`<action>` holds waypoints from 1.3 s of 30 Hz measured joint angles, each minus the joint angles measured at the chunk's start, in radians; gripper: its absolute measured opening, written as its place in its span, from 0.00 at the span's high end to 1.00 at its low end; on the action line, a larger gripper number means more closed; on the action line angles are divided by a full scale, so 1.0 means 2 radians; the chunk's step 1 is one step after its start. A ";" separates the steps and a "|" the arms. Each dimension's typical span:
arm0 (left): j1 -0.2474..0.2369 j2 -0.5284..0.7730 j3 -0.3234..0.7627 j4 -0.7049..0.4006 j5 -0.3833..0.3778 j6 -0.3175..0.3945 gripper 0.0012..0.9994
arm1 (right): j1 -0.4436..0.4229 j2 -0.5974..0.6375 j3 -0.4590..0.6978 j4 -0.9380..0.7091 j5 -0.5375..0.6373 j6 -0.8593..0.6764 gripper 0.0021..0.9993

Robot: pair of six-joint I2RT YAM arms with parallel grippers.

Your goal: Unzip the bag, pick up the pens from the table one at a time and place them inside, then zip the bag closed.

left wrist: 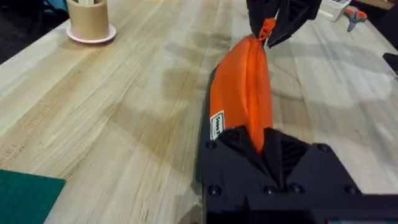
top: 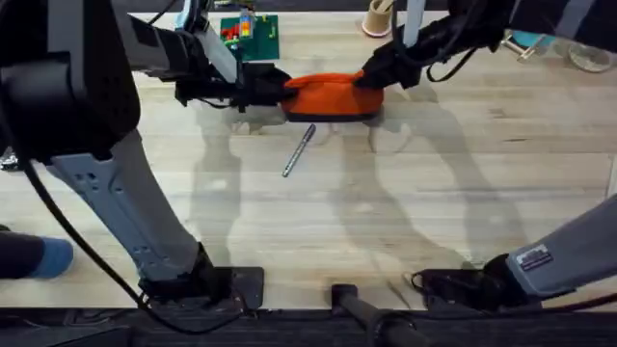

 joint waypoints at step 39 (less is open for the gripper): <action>0.008 0.000 0.000 -0.002 0.000 0.000 0.96 | 0.105 0.013 0.000 0.135 0.028 0.140 0.97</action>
